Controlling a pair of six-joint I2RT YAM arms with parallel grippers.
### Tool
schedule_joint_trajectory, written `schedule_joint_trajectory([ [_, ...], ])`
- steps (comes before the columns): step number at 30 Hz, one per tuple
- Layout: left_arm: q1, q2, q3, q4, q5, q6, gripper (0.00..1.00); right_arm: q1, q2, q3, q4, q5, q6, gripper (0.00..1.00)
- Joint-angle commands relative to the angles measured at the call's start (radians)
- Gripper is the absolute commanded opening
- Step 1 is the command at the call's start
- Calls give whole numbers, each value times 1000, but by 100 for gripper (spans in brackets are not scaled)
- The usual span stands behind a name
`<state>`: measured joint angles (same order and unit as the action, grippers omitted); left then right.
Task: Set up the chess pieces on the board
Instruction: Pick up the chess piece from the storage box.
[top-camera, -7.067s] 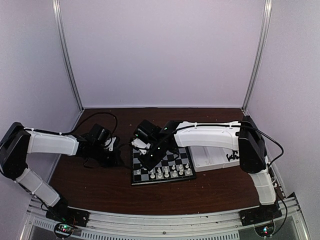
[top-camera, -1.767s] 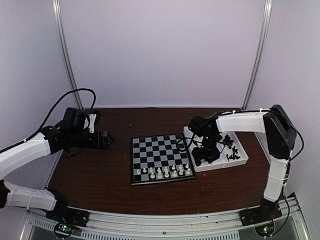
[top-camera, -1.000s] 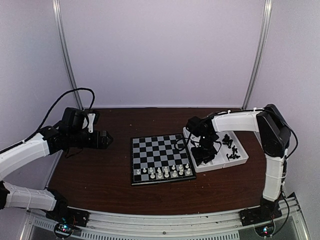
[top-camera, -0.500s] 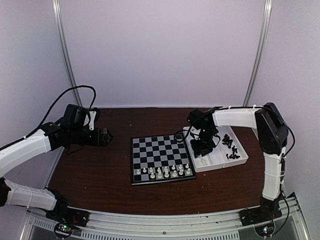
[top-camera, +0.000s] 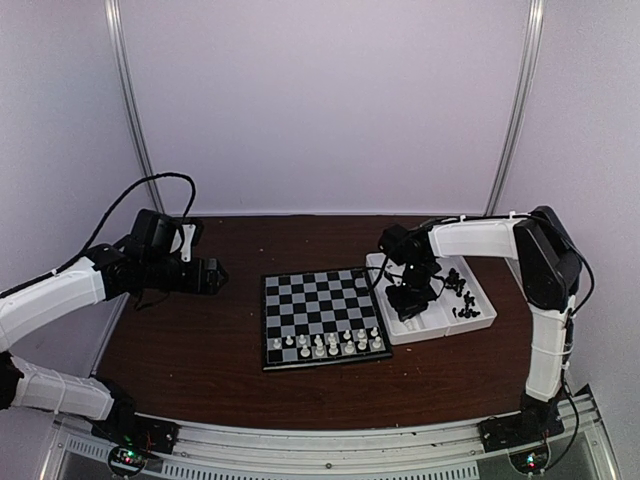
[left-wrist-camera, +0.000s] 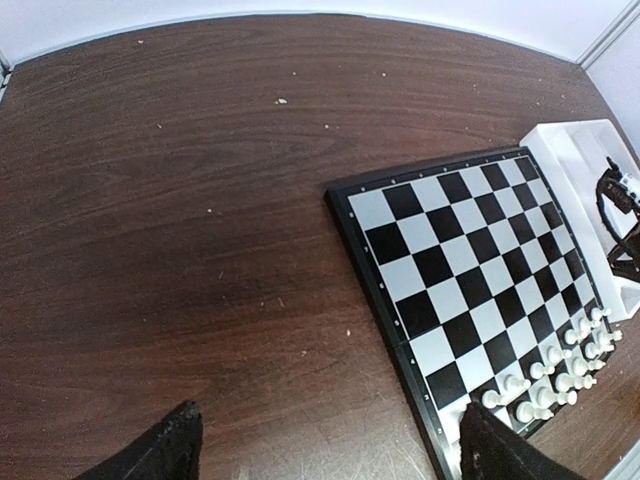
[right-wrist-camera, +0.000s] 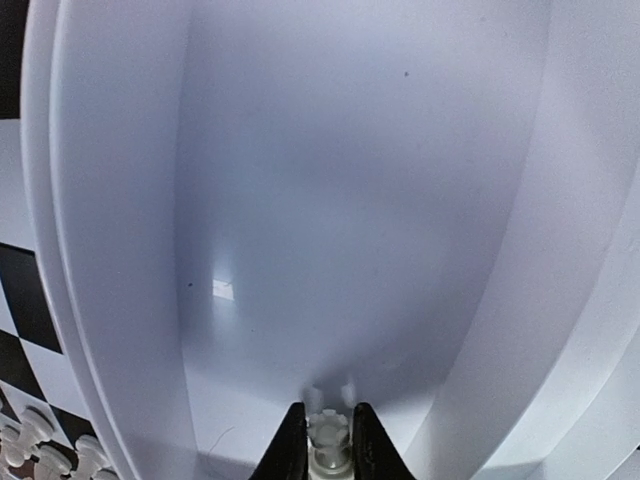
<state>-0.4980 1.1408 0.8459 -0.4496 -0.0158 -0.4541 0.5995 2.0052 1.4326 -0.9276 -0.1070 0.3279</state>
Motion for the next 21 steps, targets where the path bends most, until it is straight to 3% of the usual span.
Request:
schedule_joint_trajectory([
  [1, 7, -2, 26, 39, 16, 9, 89, -1, -1, 29, 4, 38, -24, 16],
  [11, 7, -2, 34, 30, 16, 9, 89, -2, -26, 114, -8, 72, -44, 13],
  [21, 6, 61, 35, 174, 251, -38, 92, -2, -167, 119, 22, 82, -57, 13],
])
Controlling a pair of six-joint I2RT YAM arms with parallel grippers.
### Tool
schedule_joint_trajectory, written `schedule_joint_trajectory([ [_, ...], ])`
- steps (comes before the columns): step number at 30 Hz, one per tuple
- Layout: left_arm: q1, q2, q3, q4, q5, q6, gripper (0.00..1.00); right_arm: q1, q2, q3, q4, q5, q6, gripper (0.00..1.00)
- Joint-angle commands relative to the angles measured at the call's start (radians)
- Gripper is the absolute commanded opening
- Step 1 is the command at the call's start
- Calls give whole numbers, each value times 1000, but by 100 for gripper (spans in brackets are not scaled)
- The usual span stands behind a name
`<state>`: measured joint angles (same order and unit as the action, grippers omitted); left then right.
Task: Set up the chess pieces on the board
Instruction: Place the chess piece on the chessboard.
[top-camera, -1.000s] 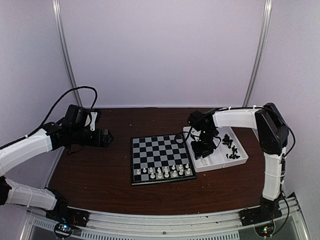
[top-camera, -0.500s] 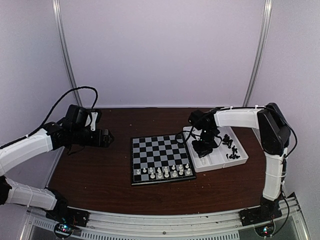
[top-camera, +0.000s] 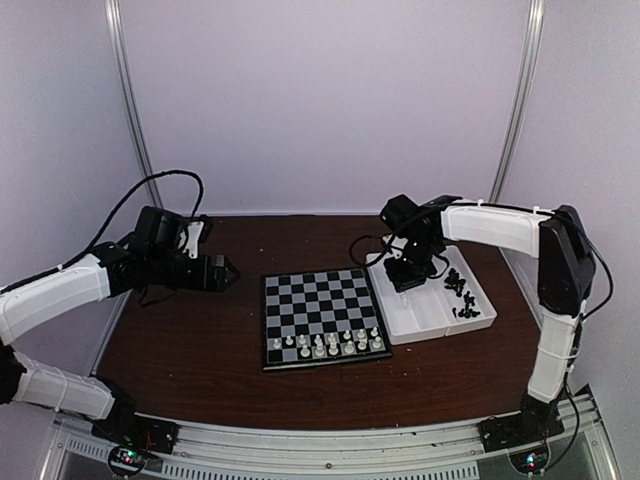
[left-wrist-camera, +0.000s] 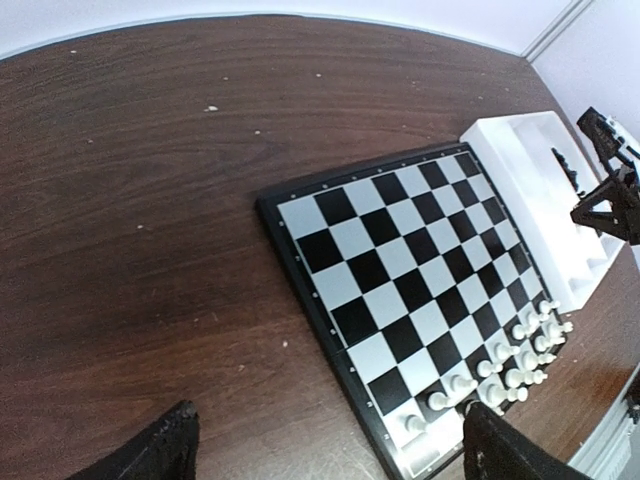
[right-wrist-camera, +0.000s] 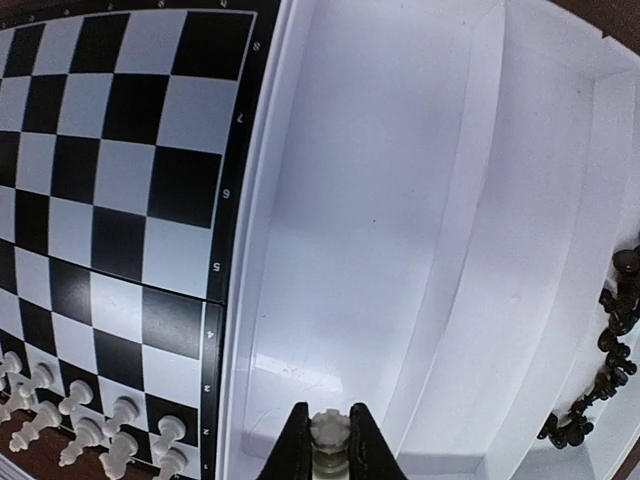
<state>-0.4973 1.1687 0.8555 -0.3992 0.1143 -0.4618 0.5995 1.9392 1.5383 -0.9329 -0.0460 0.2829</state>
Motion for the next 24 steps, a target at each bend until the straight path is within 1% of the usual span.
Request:
schedule_joint_trajectory([
  [1, 4, 43, 23, 148, 143, -42, 92, -2, -115, 13, 38, 15, -9, 13],
  [4, -6, 77, 17, 238, 210, -94, 92, -2, -150, 13, 82, -40, 7, 13],
  [7, -22, 125, 20, 323, 264, -156, 91, -1, -176, -12, 177, -152, 26, 13],
  [12, -81, 170, 36, 437, 267, -186, 91, 4, -196, -72, 385, -335, 94, 13],
  [15, -128, 216, 91, 443, 301, -161, 92, 23, -180, -51, 432, -371, 123, 14],
  [20, -190, 279, 143, 455, 301, -135, 91, 67, -176, -49, 551, -403, 186, 14],
  [24, -217, 320, 154, 500, 304, -130, 85, 96, -178, -62, 647, -436, 245, 14],
])
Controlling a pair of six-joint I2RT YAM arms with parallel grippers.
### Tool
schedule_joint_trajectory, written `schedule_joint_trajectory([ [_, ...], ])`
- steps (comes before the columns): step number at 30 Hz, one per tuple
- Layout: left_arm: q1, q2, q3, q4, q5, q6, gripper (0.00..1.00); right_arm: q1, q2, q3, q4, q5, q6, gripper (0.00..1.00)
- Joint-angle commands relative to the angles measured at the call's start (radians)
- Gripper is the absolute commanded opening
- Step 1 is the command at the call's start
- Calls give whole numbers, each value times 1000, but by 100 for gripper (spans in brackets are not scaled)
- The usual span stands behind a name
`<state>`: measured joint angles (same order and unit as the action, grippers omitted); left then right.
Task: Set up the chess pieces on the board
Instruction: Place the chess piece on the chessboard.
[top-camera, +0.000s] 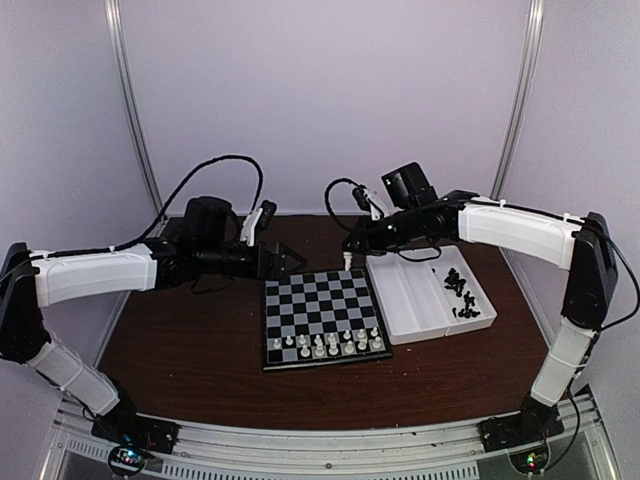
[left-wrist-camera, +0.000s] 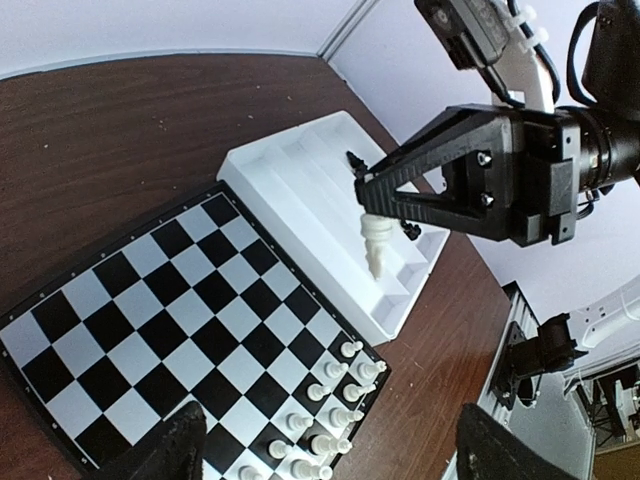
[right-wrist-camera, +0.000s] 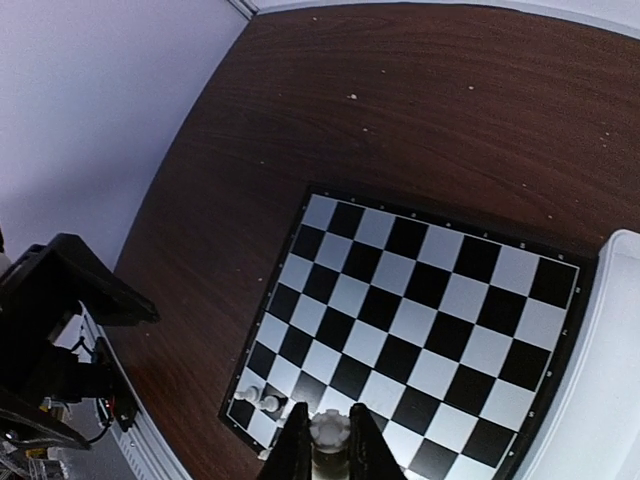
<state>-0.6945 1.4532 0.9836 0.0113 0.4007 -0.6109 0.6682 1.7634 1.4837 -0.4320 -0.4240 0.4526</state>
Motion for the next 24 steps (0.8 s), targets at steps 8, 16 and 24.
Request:
schedule_joint_trajectory([
  [8, -50, 89, 56, 116, 4, 48, 68, 71, -3, -19, 215, -57, 139, 14],
  [16, -66, 98, 53, 108, -13, 82, 46, 101, 4, -22, 234, -51, 152, 15],
  [24, -76, 89, 48, 116, -19, 122, 40, 107, 14, -19, 249, -46, 177, 14],
])
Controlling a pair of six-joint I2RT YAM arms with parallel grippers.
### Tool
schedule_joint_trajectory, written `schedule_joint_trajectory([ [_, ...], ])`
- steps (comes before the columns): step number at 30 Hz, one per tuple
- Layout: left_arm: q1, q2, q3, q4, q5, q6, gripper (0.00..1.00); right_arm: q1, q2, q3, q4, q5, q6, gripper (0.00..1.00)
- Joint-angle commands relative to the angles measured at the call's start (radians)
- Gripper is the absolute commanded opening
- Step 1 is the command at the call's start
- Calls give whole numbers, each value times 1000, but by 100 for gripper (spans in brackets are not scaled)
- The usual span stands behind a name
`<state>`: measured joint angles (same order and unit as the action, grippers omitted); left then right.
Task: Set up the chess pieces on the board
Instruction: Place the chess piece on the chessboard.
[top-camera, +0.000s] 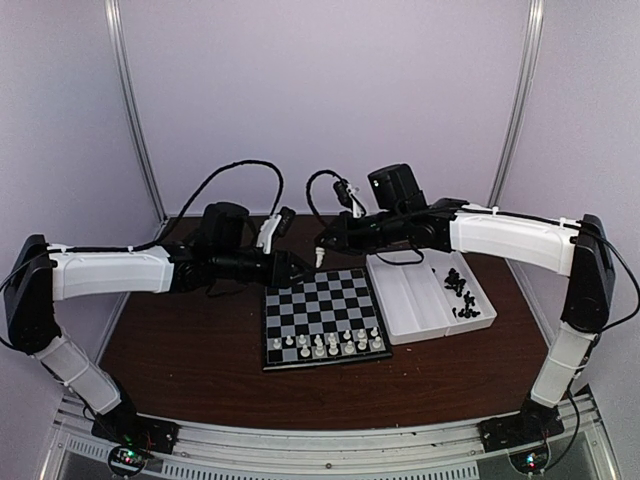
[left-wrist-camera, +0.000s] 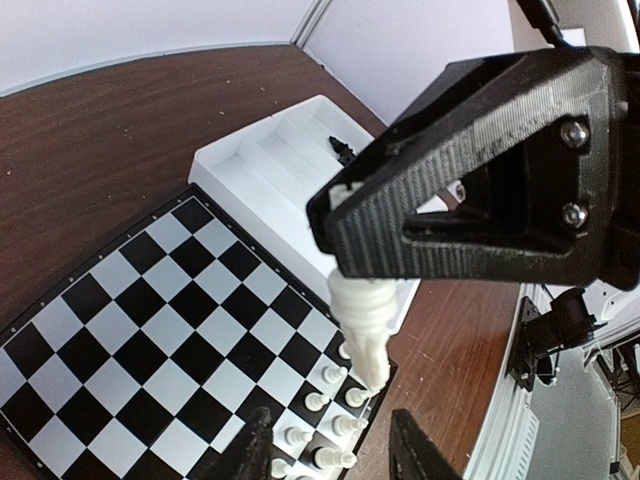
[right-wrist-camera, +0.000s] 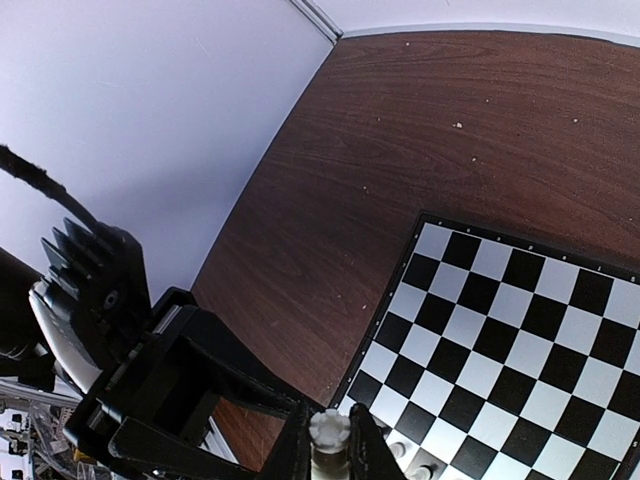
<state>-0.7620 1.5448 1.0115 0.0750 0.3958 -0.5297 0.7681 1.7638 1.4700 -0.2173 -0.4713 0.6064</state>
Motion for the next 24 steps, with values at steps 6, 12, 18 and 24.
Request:
schedule_joint_trajectory([
  [6, -10, -1, 18, 57, -13, 45, 39, 20, 23, -11, 56, -1, 46, 14],
  [12, -10, 7, 22, 58, -6, 51, 26, 28, 29, -17, 66, 1, 51, 14],
  [18, -9, 5, 11, 63, -18, 48, 24, 32, 38, -15, 80, -9, 62, 14],
  [24, -9, 7, 8, 81, -19, 45, 14, 35, 48, -19, 98, -19, 78, 14],
])
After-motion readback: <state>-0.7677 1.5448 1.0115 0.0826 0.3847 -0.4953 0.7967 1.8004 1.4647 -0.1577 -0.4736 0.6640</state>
